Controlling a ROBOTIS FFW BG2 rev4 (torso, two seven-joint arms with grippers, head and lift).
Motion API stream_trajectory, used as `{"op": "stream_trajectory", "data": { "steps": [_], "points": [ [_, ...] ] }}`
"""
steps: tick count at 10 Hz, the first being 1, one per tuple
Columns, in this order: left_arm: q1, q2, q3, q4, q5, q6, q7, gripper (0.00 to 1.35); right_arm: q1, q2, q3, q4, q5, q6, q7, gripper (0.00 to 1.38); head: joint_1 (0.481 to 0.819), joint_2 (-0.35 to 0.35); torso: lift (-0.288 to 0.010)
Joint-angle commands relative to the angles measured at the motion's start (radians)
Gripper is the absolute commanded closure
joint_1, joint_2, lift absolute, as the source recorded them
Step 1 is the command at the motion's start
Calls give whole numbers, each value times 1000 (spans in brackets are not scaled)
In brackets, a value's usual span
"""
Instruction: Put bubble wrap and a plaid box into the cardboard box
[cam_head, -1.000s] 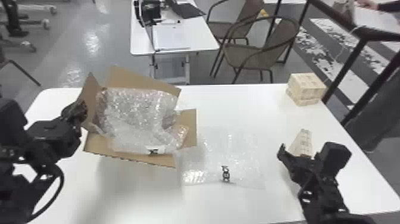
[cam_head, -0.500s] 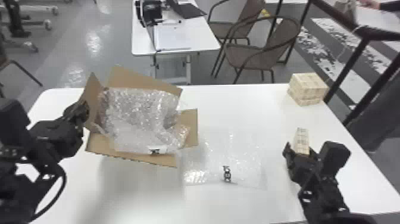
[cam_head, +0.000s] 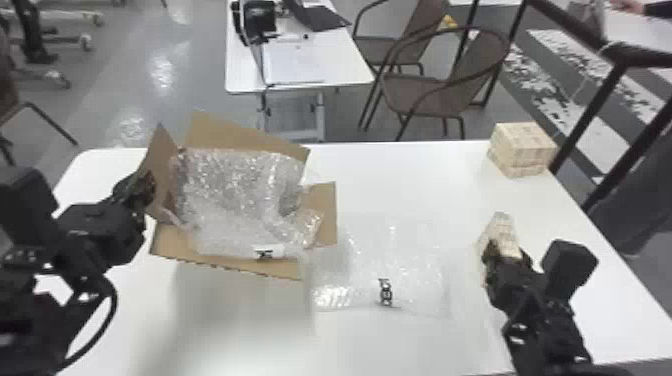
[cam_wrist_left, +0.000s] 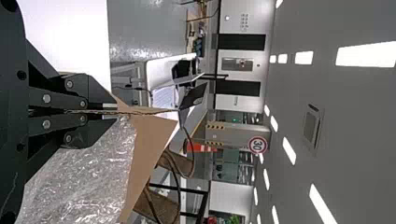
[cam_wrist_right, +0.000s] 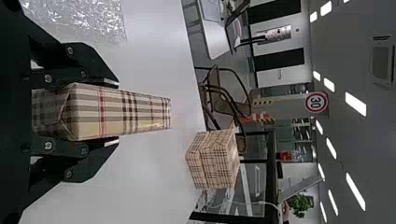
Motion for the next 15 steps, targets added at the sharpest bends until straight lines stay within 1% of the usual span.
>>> {"op": "stream_trajectory", "data": {
  "steps": [1,2,4,5,6,7,8,10,11,12,13,14,15],
  "points": [
    [0,-3,0,1,0,0,0,1227,0,3,-1,-2,-1,2,0,889,695,-54,-109],
    [0,-3,0,1,-2,-1,0,1227,3,3,-1,-4,-1,2,0,986,695,-53,-109],
    [0,-3,0,1,-3,-1,0,1227,5,5,0,-21,-15,2,0,998,695,-52,-109],
    [0,-3,-2,3,-5,-1,0,1227,12,5,2,-63,-22,4,5,998,695,-51,-109],
    [0,-3,-2,3,-8,-1,0,1227,19,6,3,-128,-35,36,15,998,695,-48,-109],
    [0,-3,-2,5,-9,-1,0,1227,12,5,3,-192,-62,88,46,998,695,-38,-109],
    [0,-3,-3,5,-11,-1,0,1227,-6,5,3,-260,-73,150,83,998,695,-30,-109],
    [-5,-3,-8,9,-14,-1,0,1227,-73,5,3,-340,-136,268,176,998,695,5,-109],
    [-9,-3,-12,12,-15,0,0,1227,-129,3,3,-347,-179,338,253,998,685,26,-109],
    [-17,-3,-20,18,-17,2,0,1227,-179,3,17,-347,-207,389,310,998,672,40,-109],
    [-20,-3,-23,20,-17,2,0,1227,-236,3,54,-333,-216,420,363,998,648,67,-109],
    [-23,-3,-28,25,-17,3,0,1227,-294,-3,85,-301,-240,444,429,998,629,94,-109],
    [-29,-3,-32,29,-17,3,0,1227,-356,-21,138,-261,-266,449,472,998,613,124,-109]
  ]
}}
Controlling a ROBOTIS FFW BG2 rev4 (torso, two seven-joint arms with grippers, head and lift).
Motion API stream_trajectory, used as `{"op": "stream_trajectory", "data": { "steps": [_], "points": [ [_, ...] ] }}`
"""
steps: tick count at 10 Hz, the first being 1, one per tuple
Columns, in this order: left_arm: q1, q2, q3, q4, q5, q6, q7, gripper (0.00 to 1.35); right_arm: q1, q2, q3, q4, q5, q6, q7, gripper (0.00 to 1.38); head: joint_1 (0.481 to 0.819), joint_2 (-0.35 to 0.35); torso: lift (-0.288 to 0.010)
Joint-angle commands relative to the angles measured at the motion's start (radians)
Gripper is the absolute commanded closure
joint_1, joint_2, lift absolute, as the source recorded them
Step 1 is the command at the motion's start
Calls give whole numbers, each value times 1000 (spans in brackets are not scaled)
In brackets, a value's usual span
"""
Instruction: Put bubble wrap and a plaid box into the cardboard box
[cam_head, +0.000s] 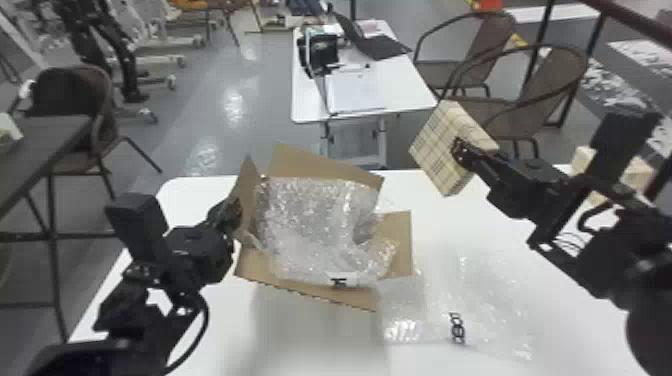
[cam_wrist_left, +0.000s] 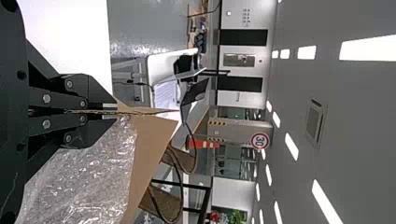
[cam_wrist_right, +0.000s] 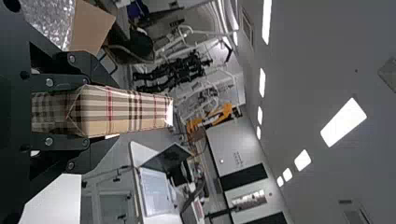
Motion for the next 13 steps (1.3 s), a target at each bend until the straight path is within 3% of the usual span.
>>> {"op": "stream_trajectory", "data": {
  "steps": [1,3,7,10,13],
  "points": [
    [-5,-3,-4,4,0,-1,0,1227,-86,-12,71,71,-25,5,50,996,599,154,-109],
    [-8,-3,-9,7,0,1,0,1227,-169,-12,153,205,-44,5,159,998,585,206,-109],
    [-10,-3,-12,10,0,1,0,1227,-276,-9,275,441,-47,5,303,998,613,276,-109],
    [-13,-3,-16,13,-2,1,0,1227,-333,4,338,598,18,-10,392,998,644,301,-109],
    [-18,-3,-24,21,-2,1,0,1227,-357,15,364,697,58,-32,423,998,669,307,-109]
  ]
}}
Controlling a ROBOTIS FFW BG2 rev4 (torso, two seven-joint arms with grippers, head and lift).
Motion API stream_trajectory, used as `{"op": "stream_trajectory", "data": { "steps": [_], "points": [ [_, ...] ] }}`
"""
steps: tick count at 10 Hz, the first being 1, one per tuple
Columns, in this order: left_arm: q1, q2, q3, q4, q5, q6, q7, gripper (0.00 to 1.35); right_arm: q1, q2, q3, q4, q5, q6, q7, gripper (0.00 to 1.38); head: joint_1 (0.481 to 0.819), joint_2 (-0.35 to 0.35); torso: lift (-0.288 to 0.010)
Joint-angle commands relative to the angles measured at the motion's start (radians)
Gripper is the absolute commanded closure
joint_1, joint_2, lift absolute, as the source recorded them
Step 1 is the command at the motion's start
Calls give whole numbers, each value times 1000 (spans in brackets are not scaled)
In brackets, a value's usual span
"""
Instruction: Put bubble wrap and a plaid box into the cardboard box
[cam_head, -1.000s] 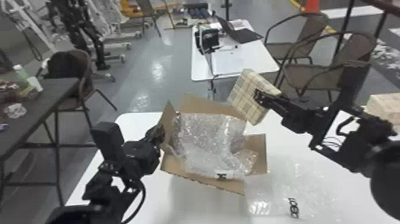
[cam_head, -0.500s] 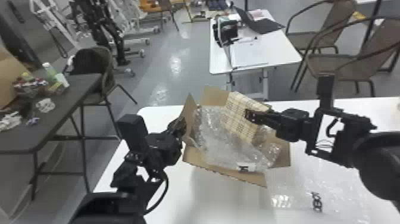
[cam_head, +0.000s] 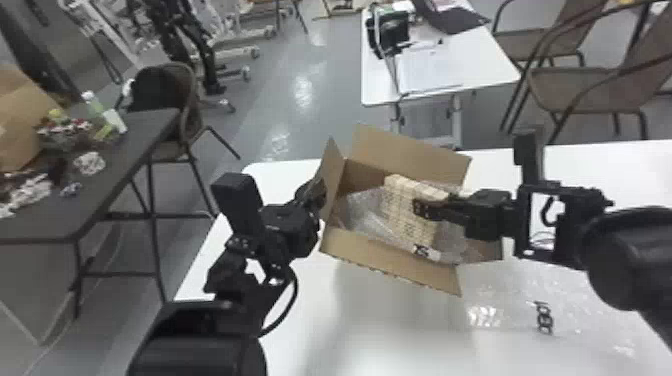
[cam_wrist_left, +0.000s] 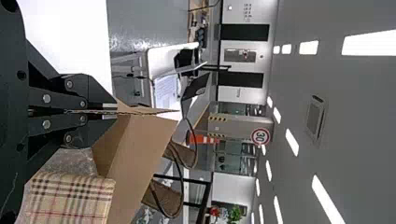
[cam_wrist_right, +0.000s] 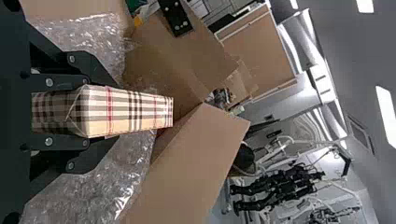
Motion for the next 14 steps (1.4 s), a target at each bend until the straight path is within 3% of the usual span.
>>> {"op": "stream_trajectory", "data": {
  "steps": [1,2,3,4,8,10,14],
  "points": [
    [-1,-3,-2,2,0,0,0,1227,-5,4,4,36,7,-7,2,990,673,306,-109],
    [-1,-3,-2,3,0,0,0,1227,-5,4,4,54,-9,-38,8,700,680,304,-109],
    [0,-3,0,3,0,-3,0,1227,-4,4,1,47,-18,-55,9,288,683,302,-109],
    [0,-3,0,3,0,-3,0,1227,-2,4,-6,22,-6,-55,9,39,681,301,-109],
    [0,-3,3,3,-3,-5,0,1227,41,4,-68,-125,-1,-23,-43,64,655,294,-109],
    [2,-3,7,3,-3,-8,0,1227,98,4,-121,-251,37,-18,-106,64,643,290,-109],
    [5,-3,14,3,-3,-6,6,1227,292,4,-230,-482,143,-139,-253,64,617,241,-109]
  ]
}}
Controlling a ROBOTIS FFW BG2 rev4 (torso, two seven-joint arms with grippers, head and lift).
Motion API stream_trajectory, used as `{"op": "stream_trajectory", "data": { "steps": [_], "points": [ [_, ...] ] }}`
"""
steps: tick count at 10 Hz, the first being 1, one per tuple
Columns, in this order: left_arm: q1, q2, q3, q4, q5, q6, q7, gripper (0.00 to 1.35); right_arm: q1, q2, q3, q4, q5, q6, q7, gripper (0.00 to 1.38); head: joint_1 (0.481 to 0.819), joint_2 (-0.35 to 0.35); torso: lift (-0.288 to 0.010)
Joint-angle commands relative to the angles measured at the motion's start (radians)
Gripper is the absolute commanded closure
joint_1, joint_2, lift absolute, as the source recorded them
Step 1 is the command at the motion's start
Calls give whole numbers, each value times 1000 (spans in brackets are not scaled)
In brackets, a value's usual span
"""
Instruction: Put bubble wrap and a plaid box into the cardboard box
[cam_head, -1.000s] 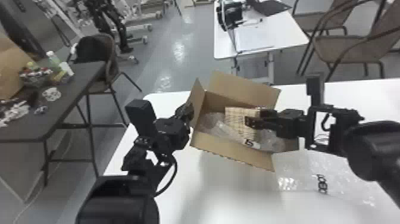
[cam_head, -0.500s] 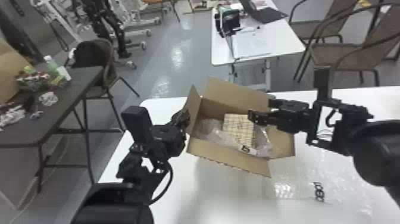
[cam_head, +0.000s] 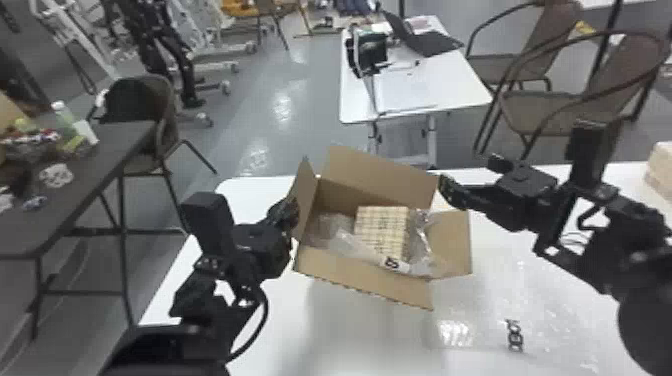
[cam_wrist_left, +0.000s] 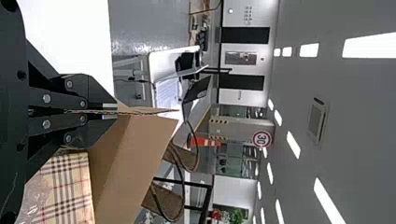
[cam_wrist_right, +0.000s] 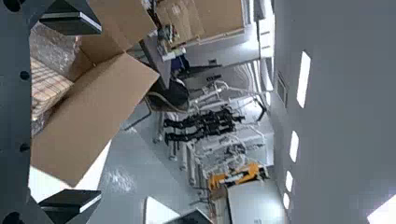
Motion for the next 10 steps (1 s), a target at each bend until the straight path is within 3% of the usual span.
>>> {"op": "stream_trajectory", "data": {
  "steps": [1,4,6,10],
  "points": [
    [2,-3,5,0,2,-3,0,1227,109,-2,-47,-83,34,-80,-54,67,617,231,-109],
    [13,-3,16,-2,7,-7,0,1227,312,1,-91,-163,77,-255,-247,68,639,166,-109],
    [18,-3,20,-2,8,-9,0,1227,421,6,-119,-199,161,-342,-339,68,667,128,-109],
    [45,-3,48,20,82,19,77,1227,516,8,-125,-189,218,-420,-408,68,695,109,-109]
  ]
}}
